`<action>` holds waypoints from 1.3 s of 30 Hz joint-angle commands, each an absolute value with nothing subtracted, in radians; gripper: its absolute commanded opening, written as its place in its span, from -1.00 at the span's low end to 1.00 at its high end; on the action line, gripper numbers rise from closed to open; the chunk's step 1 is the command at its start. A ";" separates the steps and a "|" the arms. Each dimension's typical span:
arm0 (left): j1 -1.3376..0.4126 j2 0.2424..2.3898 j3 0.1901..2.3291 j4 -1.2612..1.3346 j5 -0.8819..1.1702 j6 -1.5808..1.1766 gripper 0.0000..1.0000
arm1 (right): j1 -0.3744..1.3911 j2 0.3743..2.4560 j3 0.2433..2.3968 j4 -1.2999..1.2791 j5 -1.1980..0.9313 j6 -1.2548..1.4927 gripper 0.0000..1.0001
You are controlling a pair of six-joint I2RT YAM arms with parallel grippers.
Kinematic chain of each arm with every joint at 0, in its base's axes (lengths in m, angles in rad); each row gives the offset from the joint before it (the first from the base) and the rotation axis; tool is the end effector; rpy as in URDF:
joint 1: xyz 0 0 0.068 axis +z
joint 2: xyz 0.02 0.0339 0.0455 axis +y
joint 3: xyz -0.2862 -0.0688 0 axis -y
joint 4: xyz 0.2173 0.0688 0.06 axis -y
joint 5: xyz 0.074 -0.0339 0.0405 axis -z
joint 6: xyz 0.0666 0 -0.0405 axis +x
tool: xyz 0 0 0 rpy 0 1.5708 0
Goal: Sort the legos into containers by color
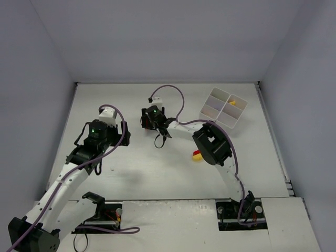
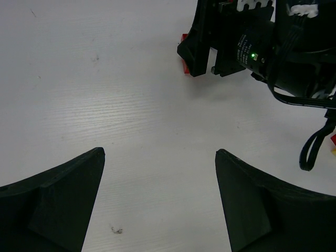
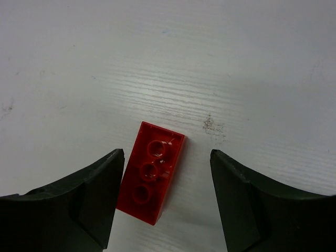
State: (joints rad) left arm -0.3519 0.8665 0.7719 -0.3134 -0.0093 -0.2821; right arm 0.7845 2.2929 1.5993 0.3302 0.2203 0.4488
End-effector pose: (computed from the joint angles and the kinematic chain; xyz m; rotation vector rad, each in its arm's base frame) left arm 0.1746 -0.0634 0.3150 0.0637 2.0000 -0.4011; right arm 0.3957 0.3744 0.1861 -0.1808 1.9654 0.6072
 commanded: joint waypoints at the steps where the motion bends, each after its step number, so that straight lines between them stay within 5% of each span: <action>1: -0.345 0.853 0.793 -0.291 -0.028 -0.295 0.59 | 0.796 2.293 1.661 0.341 0.270 0.466 0.23; 5: -0.344 0.853 0.793 -0.293 -0.026 -0.295 0.59 | 0.796 2.284 1.640 0.341 0.278 0.442 0.01; 10: -0.345 0.856 0.795 -0.291 -0.026 -0.293 0.59 | 0.793 2.211 1.556 0.342 0.293 0.393 -0.66; 14: -0.344 0.859 0.795 -0.290 -0.028 -0.290 0.59 | 0.779 2.111 1.480 0.347 0.293 0.296 -0.93; 28: -0.344 0.894 0.798 -0.275 0.000 -0.287 0.59 | 0.526 1.518 0.990 0.338 0.118 -0.119 -1.00; 39: -0.347 0.972 0.873 -0.232 0.064 -0.259 0.59 | 0.347 1.230 0.879 0.149 0.018 -0.193 -1.00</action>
State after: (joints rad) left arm -0.3519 0.9596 0.7994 -0.3065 0.0521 -0.2806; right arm 0.3782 1.3174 0.8810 0.1654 0.0586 -0.1570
